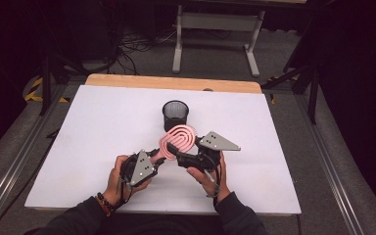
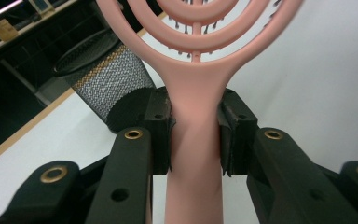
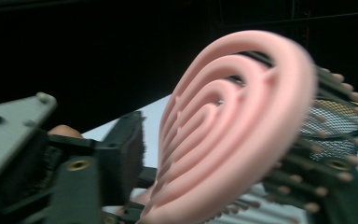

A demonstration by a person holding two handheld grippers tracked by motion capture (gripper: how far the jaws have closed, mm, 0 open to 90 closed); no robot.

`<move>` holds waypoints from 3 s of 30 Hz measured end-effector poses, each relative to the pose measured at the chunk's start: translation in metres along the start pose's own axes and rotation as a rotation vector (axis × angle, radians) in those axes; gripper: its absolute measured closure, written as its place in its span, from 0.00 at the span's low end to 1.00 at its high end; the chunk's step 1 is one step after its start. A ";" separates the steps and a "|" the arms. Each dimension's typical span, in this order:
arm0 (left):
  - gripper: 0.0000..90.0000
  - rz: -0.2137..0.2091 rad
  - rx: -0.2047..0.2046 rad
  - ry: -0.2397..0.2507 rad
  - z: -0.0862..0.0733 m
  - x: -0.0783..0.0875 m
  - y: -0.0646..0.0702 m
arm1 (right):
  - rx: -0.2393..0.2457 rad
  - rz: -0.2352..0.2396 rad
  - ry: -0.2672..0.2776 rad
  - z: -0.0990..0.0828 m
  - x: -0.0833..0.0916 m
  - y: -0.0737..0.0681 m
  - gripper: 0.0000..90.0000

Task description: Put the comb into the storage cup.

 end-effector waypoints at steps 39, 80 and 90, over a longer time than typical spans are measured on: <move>0.45 -0.106 0.008 0.027 0.000 -0.008 -0.003 | 0.026 -0.052 0.103 0.008 0.015 -0.009 0.70; 0.14 -0.143 0.106 0.114 -0.053 0.071 -0.063 | 0.147 -0.125 0.102 0.024 0.041 0.001 0.70; 0.09 -0.154 0.166 0.107 -0.066 0.084 -0.064 | 0.143 -0.144 0.111 0.029 0.051 0.007 0.70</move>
Point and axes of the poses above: each handheld gripper's, and its own axes: x roughly backward along the jaws, z roughly out of its top, y roughly to its right, the point moved 1 cm from there along -x, roughly forward along the jaws, and after that the axes turned 1 degree about -z, right-handed, at the moved point
